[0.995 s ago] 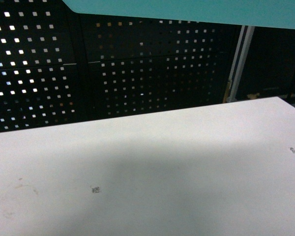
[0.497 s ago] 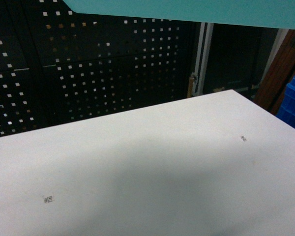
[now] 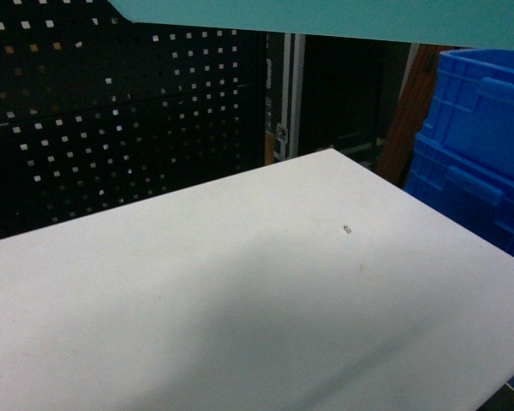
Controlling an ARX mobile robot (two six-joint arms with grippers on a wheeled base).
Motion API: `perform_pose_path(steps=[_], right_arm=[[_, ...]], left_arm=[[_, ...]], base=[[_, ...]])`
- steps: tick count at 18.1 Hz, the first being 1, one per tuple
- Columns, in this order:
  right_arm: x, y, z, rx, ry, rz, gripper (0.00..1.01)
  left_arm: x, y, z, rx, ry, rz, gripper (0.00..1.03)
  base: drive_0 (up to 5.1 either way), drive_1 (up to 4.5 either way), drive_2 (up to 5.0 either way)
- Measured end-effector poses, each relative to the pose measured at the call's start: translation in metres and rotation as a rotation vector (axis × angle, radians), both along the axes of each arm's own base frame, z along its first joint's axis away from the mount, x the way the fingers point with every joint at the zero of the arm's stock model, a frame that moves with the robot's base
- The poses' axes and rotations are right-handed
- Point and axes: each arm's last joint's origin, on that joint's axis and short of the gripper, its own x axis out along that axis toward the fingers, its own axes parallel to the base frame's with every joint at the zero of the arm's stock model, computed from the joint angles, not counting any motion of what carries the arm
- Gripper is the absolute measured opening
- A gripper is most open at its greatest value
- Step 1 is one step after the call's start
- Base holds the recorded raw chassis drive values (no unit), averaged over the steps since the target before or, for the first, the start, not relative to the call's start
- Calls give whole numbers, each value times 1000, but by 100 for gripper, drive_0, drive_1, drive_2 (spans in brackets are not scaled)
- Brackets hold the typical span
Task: Stack blue boxes stably on right
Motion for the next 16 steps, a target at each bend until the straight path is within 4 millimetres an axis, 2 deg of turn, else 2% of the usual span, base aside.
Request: perform_pose_path(steps=[16], right_arm=[[0, 0, 0, 0, 1, 1, 7]], left_arm=[[0, 0, 0, 1, -1, 1, 2]], base=[[-153, -153, -153]])
